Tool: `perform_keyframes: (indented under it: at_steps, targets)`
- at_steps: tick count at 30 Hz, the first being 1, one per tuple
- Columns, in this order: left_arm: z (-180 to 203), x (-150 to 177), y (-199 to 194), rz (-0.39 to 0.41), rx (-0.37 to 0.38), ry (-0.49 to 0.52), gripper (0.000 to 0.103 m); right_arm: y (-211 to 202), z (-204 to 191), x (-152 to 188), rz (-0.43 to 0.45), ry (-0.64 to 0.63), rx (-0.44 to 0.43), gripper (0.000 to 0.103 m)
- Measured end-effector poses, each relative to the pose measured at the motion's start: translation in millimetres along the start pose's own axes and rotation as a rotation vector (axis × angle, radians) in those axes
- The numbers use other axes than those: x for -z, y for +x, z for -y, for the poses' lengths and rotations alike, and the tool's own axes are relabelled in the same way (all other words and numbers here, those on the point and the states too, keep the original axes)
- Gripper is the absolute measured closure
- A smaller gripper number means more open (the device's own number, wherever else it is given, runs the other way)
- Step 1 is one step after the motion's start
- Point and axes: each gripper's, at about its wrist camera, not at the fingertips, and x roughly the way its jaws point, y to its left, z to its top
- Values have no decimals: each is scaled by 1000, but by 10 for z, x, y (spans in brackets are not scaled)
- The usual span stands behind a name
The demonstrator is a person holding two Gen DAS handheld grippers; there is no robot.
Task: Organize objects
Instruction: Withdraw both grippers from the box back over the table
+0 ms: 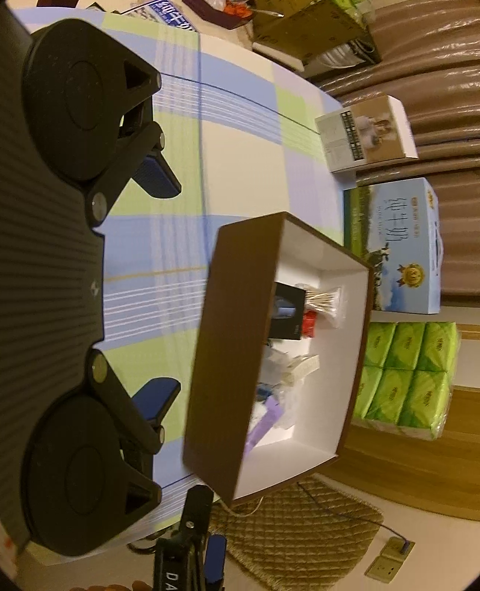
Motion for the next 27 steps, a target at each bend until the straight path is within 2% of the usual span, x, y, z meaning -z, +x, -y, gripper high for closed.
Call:
perform_keyframes:
  at_steps: [12, 27]
  targets:
    - [-294, 388, -396, -8, 39, 27, 1, -394, -458, 416, -4, 40, 33, 2]
    - [-577, 779, -721, -9, 103, 55, 1, -663, -960, 834, -21, 45, 54, 2]
